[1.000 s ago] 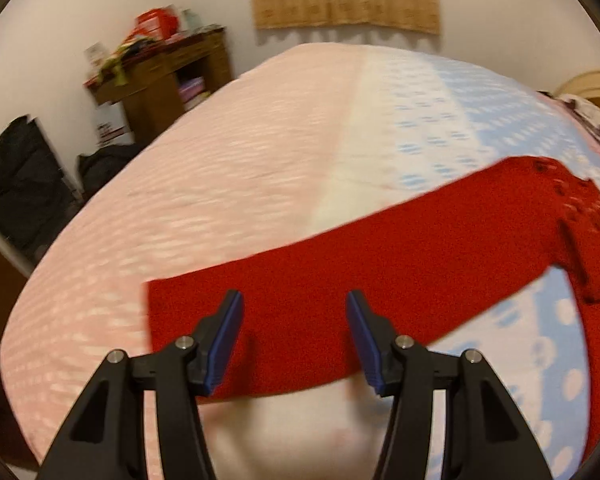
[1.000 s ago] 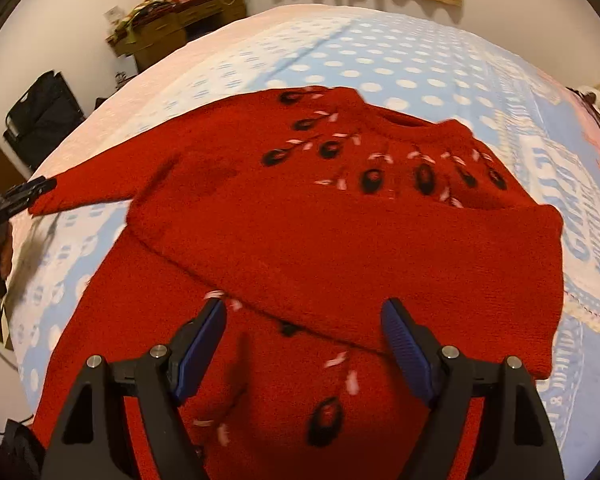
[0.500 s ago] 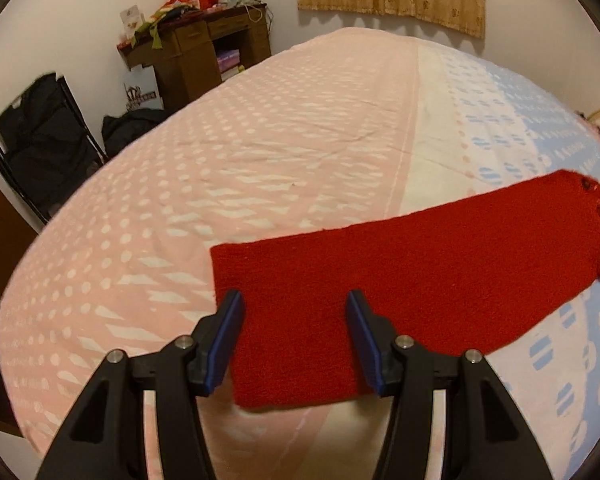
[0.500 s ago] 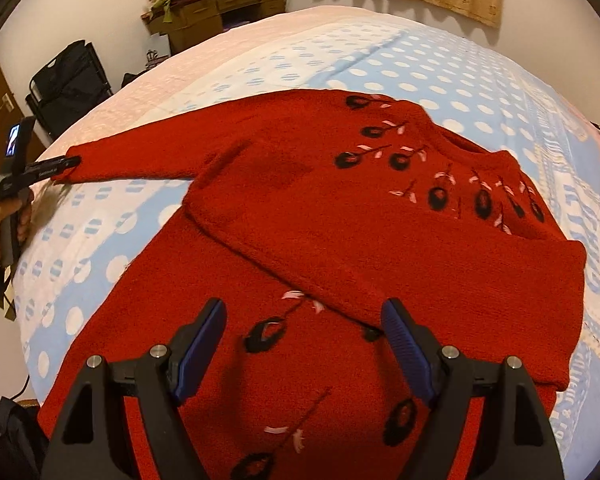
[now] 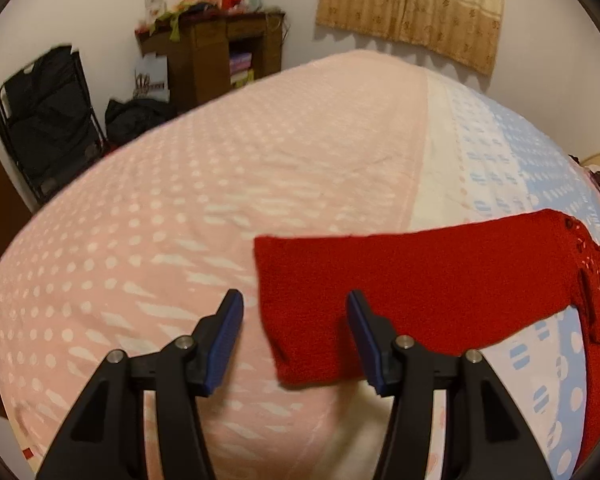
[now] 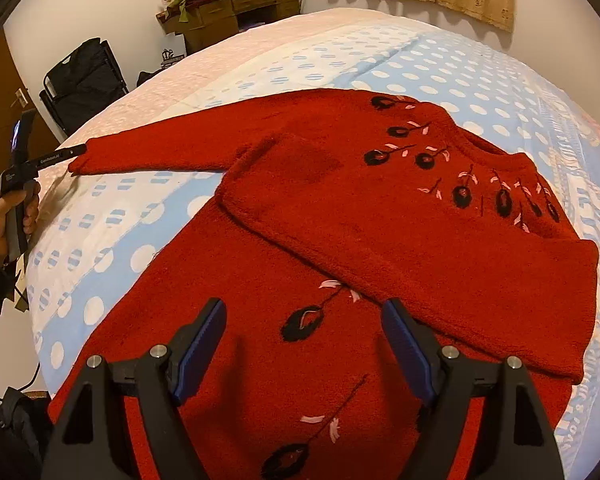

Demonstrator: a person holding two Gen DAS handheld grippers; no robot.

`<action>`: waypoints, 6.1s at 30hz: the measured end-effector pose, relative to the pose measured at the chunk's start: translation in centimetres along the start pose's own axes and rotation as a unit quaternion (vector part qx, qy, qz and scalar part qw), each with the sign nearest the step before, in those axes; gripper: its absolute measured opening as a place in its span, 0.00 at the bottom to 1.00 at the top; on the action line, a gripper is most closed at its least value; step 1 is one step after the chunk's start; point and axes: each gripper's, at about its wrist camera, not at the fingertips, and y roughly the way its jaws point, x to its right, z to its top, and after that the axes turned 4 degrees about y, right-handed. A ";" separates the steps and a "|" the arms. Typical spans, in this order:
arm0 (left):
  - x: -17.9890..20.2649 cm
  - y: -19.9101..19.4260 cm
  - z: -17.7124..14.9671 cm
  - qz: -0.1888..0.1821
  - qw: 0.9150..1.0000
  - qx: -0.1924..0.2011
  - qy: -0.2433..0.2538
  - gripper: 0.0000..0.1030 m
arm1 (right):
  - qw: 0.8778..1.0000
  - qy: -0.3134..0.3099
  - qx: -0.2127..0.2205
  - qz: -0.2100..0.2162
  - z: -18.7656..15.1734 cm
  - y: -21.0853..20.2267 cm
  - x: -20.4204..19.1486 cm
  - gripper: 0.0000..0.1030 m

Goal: Fold small clothes
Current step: 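Move the left tool to the other sleeve cuff and close on it, then lift the held sleeve and carry it across the sweater body with the left tool, then release the sleeve onto the body and withdraw the left tool, then grasp the sweater hem with the left tool while the right tool grasps the hem beside it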

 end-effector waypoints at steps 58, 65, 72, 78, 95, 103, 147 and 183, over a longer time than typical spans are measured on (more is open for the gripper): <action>42.1 -15.8 9.2 -0.387 0.899 0.068 0.191 0.10 | 0.965 0.230 0.124 -0.006 -12.3 -11.0 16.7 0.78; 49.4 -13.4 5.6 -0.390 0.891 0.021 0.232 0.10 | 0.959 0.253 0.124 0.004 -14.2 -10.5 18.0 0.78; 54.6 -11.6 0.7 -0.388 0.880 -0.011 0.275 0.10 | 0.949 0.280 0.139 0.031 -15.2 -10.3 19.0 0.78; 57.3 -9.4 -4.4 -0.366 0.864 -0.046 0.343 0.16 | 0.935 0.310 0.158 0.063 -16.0 -10.3 20.2 0.78; 36.9 -4.6 1.1 -0.187 0.940 0.070 0.277 0.80 | 0.949 0.290 0.121 0.004 -6.3 -7.9 22.5 0.74; 31.7 0.9 0.5 -0.151 0.963 0.009 0.222 0.80 | 0.947 0.302 0.105 -0.036 -4.5 -6.3 23.4 0.12; 20.6 -16.5 -16.3 -0.280 0.928 0.007 0.247 0.81 | 0.967 0.221 0.108 -0.062 -20.9 -17.8 6.4 0.98; 20.0 -17.2 -18.9 -0.379 0.898 -0.031 0.222 0.09 | 0.938 0.309 0.158 0.018 -28.8 -18.2 7.4 0.13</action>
